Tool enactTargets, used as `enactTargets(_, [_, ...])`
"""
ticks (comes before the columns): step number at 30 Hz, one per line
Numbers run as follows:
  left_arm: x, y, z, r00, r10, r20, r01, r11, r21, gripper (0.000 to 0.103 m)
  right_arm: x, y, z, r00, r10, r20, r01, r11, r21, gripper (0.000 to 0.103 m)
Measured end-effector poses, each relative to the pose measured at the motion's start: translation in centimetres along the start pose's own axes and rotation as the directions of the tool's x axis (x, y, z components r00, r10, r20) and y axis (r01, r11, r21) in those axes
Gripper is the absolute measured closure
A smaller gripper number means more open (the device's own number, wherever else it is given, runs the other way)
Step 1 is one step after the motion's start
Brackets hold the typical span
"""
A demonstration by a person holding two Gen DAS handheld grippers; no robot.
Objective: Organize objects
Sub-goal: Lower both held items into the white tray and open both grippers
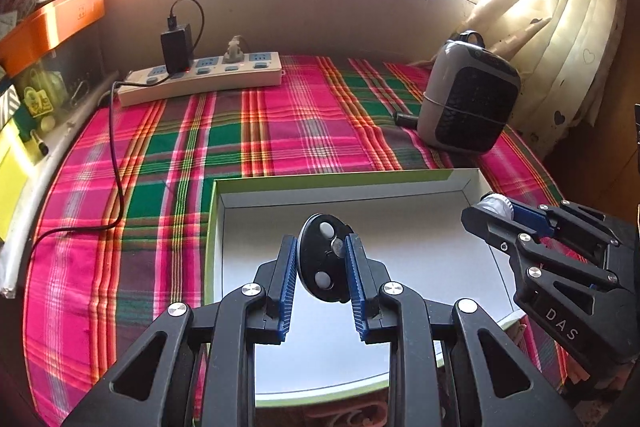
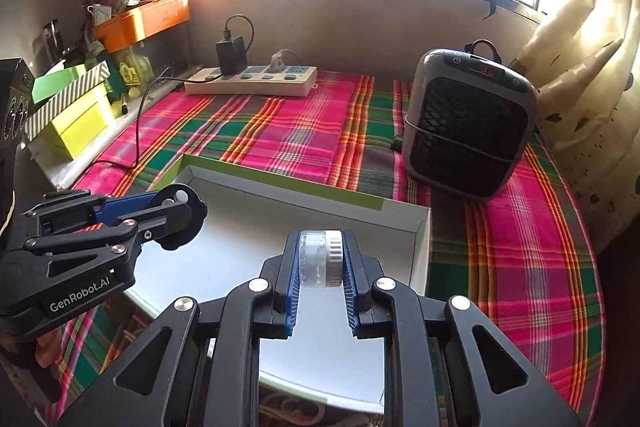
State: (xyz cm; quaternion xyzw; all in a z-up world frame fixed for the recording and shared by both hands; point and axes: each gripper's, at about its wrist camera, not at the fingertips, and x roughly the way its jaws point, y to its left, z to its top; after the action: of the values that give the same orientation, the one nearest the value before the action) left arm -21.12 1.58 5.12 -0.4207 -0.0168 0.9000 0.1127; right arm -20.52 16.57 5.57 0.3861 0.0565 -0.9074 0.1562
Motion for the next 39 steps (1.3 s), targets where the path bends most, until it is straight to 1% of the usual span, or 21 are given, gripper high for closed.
enactTargets(4, [1.4, 0.3, 0.6, 1.0, 0.019, -0.012, -0.019, 1.0, 0.005, 0.081, 2.2, -0.7, 0.5, 0.999, -0.007, -0.048, 0.008, 1.0, 0.013, 0.083])
enactTargets(10, [3.1, 0.8, 1.1, 0.999, 0.017, -0.037, -0.017, 1.0, -0.011, 0.081, 4.0, -1.3, 0.7, 0.996, -0.015, -0.083, 0.015, 1.0, 0.003, 0.083])
enactTargets(20, [4.7, 0.9, 1.1, 0.997, 0.03, -0.066, -0.031, 0.999, -0.008, 0.08, 5.4, -1.1, 0.9, 0.993, -0.024, -0.111, 0.022, 1.0, -0.018, 0.083])
enactTargets(28, [4.8, 1.0, 1.0, 0.998, 0.026, -0.058, -0.027, 1.0, -0.009, 0.08, 6.3, -1.1, 1.0, 0.992, -0.026, -0.126, 0.023, 0.999, -0.027, 0.083])
enactTargets(33, [4.9, 1.1, 1.0, 0.998, 0.029, -0.062, -0.03, 1.0, -0.005, 0.075, 6.5, -0.9, 0.9, 0.991, -0.026, -0.134, 0.022, 0.999, -0.032, 0.083])
enactTargets(35, [5.1, 1.3, 0.9, 0.997, 0.031, -0.067, -0.031, 0.999, -0.007, 0.072, 6.6, -1.0, 0.9, 0.99, -0.026, -0.138, 0.022, 0.999, -0.033, 0.083])
enactTargets(39, [5.1, 1.1, 0.9, 0.997, 0.037, -0.07, -0.037, 0.999, 0.0, 0.071, 6.8, -1.0, 0.9, 0.989, -0.037, -0.146, 0.032, 0.999, -0.034, 0.083])
